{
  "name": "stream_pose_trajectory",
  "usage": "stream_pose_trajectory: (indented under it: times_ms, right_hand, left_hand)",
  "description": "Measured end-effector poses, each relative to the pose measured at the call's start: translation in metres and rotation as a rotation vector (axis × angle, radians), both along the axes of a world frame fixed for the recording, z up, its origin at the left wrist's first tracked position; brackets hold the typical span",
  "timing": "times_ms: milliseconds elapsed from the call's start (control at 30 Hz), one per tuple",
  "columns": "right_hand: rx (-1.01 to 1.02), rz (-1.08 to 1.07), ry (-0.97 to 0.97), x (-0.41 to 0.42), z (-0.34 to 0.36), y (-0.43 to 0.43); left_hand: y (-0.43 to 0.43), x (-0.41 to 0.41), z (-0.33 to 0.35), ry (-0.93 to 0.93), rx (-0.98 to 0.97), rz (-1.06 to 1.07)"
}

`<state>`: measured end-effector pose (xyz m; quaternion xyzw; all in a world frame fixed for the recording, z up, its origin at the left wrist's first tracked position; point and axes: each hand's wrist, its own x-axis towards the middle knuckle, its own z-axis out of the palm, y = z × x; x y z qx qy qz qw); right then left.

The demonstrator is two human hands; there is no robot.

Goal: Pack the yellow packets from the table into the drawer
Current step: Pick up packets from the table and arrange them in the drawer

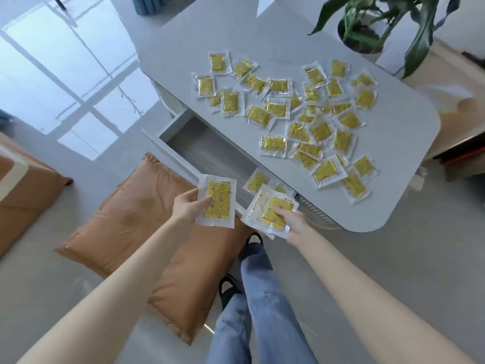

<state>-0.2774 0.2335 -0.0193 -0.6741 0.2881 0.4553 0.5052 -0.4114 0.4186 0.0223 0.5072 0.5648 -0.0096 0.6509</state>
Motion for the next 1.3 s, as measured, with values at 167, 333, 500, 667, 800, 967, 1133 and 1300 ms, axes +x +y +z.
stream_pose_trajectory:
  times_ms: [167, 333, 500, 667, 800, 967, 1133, 1300]
  right_hand:
    - [-0.068, -0.06, 0.016, 0.025, -0.067, 0.018]
    - [-0.127, -0.074, 0.0, 0.059, -0.153, 0.038]
    - [-0.137, -0.082, -0.01, 0.08, -0.232, 0.056]
    - [-0.155, -0.093, -0.037, 0.097, -0.291, 0.068]
    - [-0.179, -0.095, -0.06, 0.106, -0.322, 0.074]
    - [-0.216, -0.12, -0.121, 0.113, -0.346, 0.078]
    - [-0.29, -0.076, -0.295, 0.107, -0.353, 0.081]
    - [-0.276, -0.123, -0.441, 0.101, -0.342, 0.079]
  left_hand:
    - [0.023, 0.046, -0.065, 0.04, 0.012, -0.059]
    - [0.044, 0.097, -0.148, 0.066, 0.044, -0.143]
    - [0.055, 0.147, -0.229, 0.093, 0.11, -0.271]
    - [0.061, 0.178, -0.307, 0.158, 0.142, -0.326]
    - [0.066, 0.195, -0.348, 0.188, 0.151, -0.36]
    - [0.072, 0.213, -0.373, 0.198, 0.171, -0.391]
    - [0.073, 0.219, -0.379, 0.167, 0.214, -0.379]
    - [0.069, 0.207, -0.378, 0.126, 0.312, -0.36]
